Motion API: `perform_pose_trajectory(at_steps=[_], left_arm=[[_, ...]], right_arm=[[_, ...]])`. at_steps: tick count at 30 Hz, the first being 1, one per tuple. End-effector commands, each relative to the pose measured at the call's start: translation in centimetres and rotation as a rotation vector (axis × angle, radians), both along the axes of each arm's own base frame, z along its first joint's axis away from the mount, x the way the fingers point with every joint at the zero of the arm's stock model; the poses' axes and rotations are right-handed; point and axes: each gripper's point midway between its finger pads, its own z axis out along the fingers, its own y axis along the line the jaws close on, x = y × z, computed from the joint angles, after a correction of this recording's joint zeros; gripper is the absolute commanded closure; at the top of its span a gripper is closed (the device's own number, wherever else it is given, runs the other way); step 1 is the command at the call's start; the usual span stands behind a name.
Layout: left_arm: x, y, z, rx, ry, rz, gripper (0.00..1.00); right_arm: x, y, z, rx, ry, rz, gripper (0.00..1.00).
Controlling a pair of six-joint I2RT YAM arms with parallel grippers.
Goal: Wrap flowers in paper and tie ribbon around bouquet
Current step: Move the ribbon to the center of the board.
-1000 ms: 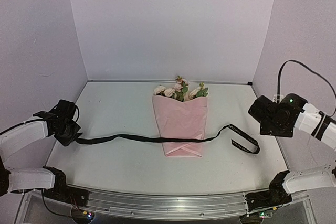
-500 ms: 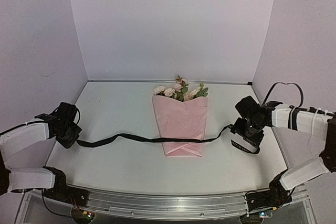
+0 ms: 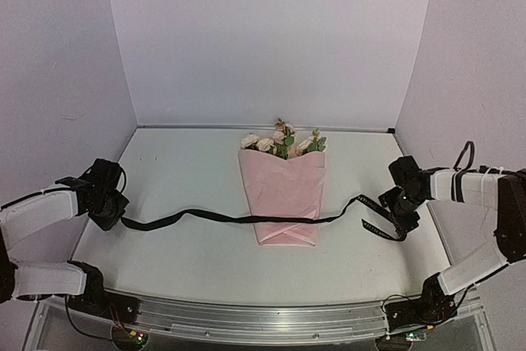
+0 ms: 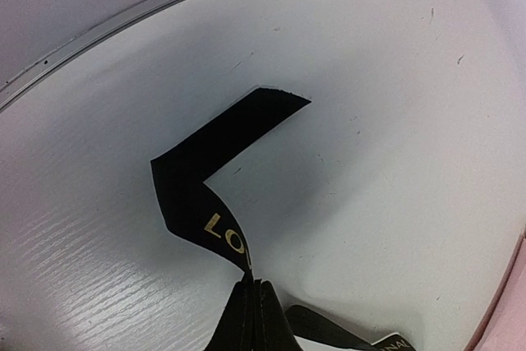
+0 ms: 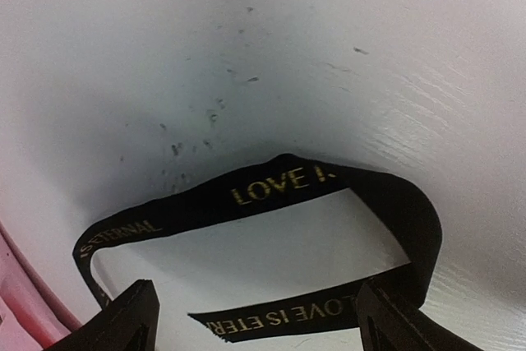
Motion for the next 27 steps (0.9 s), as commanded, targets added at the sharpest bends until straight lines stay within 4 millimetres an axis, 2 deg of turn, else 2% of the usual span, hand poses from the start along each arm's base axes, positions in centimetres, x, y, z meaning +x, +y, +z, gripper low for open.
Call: perform_pose_trajectory(at_steps=[1, 8, 13, 15, 18, 21, 27], left_arm=[[2.1, -0.6, 2.0, -0.011, -0.063, -0.025, 1.0], [2.5, -0.8, 2.0, -0.013, -0.058, -0.037, 1.0], [2.5, -0.9, 1.9, -0.012, -0.057, -0.04, 1.0], [2.6, -0.9, 1.8, -0.013, -0.057, -0.044, 1.0], [2.6, -0.9, 1.8, -0.011, -0.054, -0.048, 1.0], [2.6, -1.0, 1.7, -0.013, -0.055, -0.048, 1.0], [2.6, -1.0, 1.9, -0.013, -0.058, -0.051, 1.0]], right_arm=[[-2.3, -1.7, -0.3, -0.013, -0.014, -0.088, 0.15], [-5.2, -3.8, 0.9, -0.141, 0.04, -0.001, 0.15], [-7.0, -5.2, 0.3, -0.2, 0.097, 0.013, 0.14], [-7.2, -5.4, -0.1, -0.186, 0.113, 0.016, 0.12], [-5.7, -4.9, 0.8, -0.187, 0.091, 0.087, 0.12], [-5.4, -5.1, 1.0, -0.207, 0.101, 0.116, 0.2], [-6.9, -5.0, -1.1, -0.187, 0.187, 0.113, 0.4]])
